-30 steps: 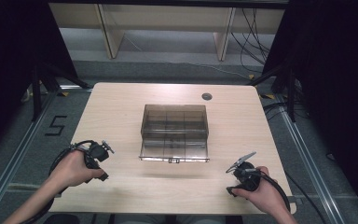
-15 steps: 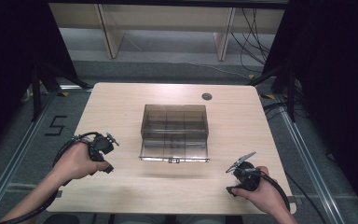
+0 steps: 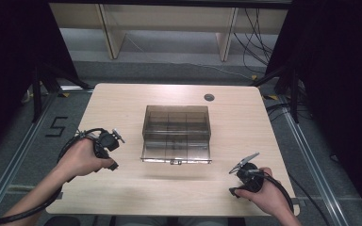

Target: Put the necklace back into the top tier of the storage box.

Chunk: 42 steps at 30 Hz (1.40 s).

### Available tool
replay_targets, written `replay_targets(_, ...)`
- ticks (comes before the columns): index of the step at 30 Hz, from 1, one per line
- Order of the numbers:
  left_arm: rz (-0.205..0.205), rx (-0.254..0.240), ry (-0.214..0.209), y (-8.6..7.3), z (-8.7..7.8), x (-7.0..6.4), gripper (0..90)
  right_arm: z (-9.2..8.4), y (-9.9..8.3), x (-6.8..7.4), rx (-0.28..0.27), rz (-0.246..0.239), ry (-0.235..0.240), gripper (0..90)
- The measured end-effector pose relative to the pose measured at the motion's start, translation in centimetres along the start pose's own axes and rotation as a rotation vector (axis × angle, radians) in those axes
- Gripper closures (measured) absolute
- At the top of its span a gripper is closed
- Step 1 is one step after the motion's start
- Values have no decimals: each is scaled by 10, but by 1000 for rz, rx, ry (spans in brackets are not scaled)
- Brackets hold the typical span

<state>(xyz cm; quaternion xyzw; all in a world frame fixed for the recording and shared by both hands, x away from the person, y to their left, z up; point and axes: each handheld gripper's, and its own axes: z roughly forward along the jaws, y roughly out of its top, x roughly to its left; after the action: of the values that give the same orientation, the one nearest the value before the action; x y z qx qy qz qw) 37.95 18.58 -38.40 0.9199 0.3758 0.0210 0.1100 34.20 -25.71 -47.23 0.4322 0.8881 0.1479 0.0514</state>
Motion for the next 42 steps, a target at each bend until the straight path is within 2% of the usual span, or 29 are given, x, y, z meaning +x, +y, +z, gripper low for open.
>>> replay_targets(6,7,0,-11,4,3,-1,845,0,0,0,-6,-6,7,366)
replay_targets(11,10,-6,-3,8,0,-3,846,0,1,0,-3,-3,5,366)
replay_targets(12,17,5,-7,9,-2,-3,846,0,1,0,-3,-3,5,366)
replay_targets(13,17,-12,0,10,-2,-4,846,0,1,0,-5,-3,5,366)
replay_targets(17,26,-17,-3,13,-4,-5,845,-1,1,2,2,22,16,366)
replay_targets(18,23,-24,-1,14,-4,-6,846,0,1,2,2,14,11,366)
replay_targets(19,30,-23,-1,15,-5,-6,846,0,1,0,-15,-14,11,366)
replay_targets(22,32,-24,-1,18,-7,-8,846,0,1,1,-17,-13,12,366)
replay_targets(23,38,-25,-1,19,-7,-9,845,0,1,1,-15,-9,13,366)
replay_targets(24,37,-28,-3,20,-8,-9,846,0,1,3,5,19,12,366)
replay_targets(25,37,-33,-2,20,-9,-10,846,0,1,2,2,15,16,366)
replay_targets(26,47,-33,-1,22,-10,-10,846,1,1,1,-11,-20,8,366)
replay_targets(30,44,-36,0,24,-11,-10,846,0,1,1,-13,-11,8,366)
replay_targets(31,50,-32,3,25,-12,-10,846,0,1,0,-16,-23,5,366)
replay_targets(32,51,-32,4,26,-12,-10,846,-1,1,2,1,8,2,366)
replay_targets(36,56,-38,7,29,-15,-10,846,-1,1,2,2,10,-4,366)
replay_targets(37,52,-39,7,30,-16,-11,846,-1,0,3,5,26,6,366)
replay_targets(42,62,-39,10,34,-17,-11,846,-1,1,3,5,20,14,366)
